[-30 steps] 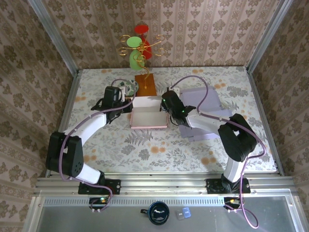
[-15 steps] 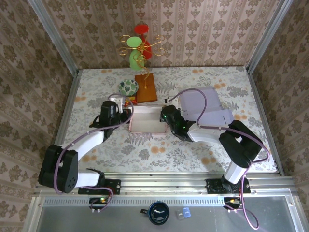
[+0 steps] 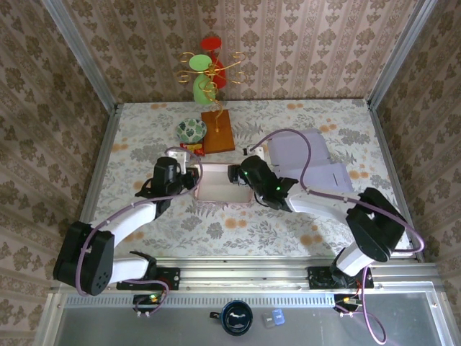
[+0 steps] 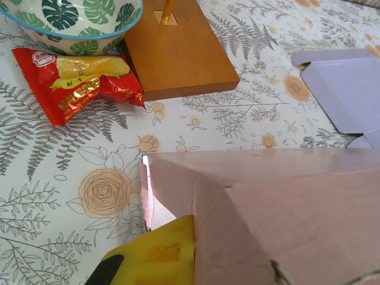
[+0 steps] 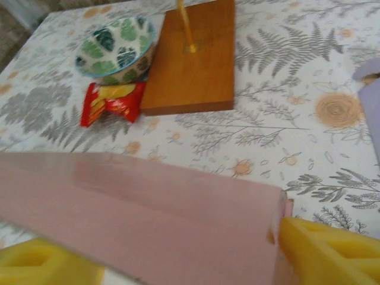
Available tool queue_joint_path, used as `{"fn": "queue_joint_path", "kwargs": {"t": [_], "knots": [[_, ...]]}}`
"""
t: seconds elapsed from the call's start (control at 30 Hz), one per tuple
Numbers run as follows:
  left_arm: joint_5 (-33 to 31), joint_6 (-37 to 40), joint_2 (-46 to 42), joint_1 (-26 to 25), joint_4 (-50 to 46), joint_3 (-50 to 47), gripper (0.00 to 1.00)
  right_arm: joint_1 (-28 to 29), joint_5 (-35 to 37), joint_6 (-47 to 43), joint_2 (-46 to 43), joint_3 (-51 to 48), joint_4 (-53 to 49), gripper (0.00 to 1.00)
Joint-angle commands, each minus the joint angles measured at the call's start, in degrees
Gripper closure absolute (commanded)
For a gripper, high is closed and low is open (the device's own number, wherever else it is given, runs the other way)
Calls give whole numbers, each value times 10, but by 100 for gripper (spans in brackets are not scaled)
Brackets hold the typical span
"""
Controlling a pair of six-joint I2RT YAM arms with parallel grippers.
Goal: Fold the paper box
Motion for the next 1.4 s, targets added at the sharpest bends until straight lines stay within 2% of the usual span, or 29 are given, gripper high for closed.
{"fn": "queue_joint_path", "kwargs": {"t": [0.0,0.13,0.53,0.73,0.8,0.9,1.03,1.17,1.37], "knots": [[-18,15,-8,-8,-36,6,100,1,-80,57,-37,23,-94,15],[-22,21,-5,-10,-40,15,100,-1,-137,75,-58,53,-172,0],[-23,28,3,-13,-47,26,100,-74,-311,151,-90,137,-350,0],[-24,28,9,-13,-46,32,100,-147,-362,217,-130,146,-357,0],[-25,28,10,-13,-47,33,100,-182,-386,249,-127,145,-356,4],[-26,29,12,-13,-46,35,100,-234,-437,288,-99,147,-363,15],[-28,29,13,-13,-45,36,100,-271,-514,301,1,183,-395,31],[-27,29,13,-14,-45,37,100,-270,-567,310,77,213,-402,40],[-26,29,13,-13,-45,40,100,-246,-588,335,130,223,-379,44]]}}
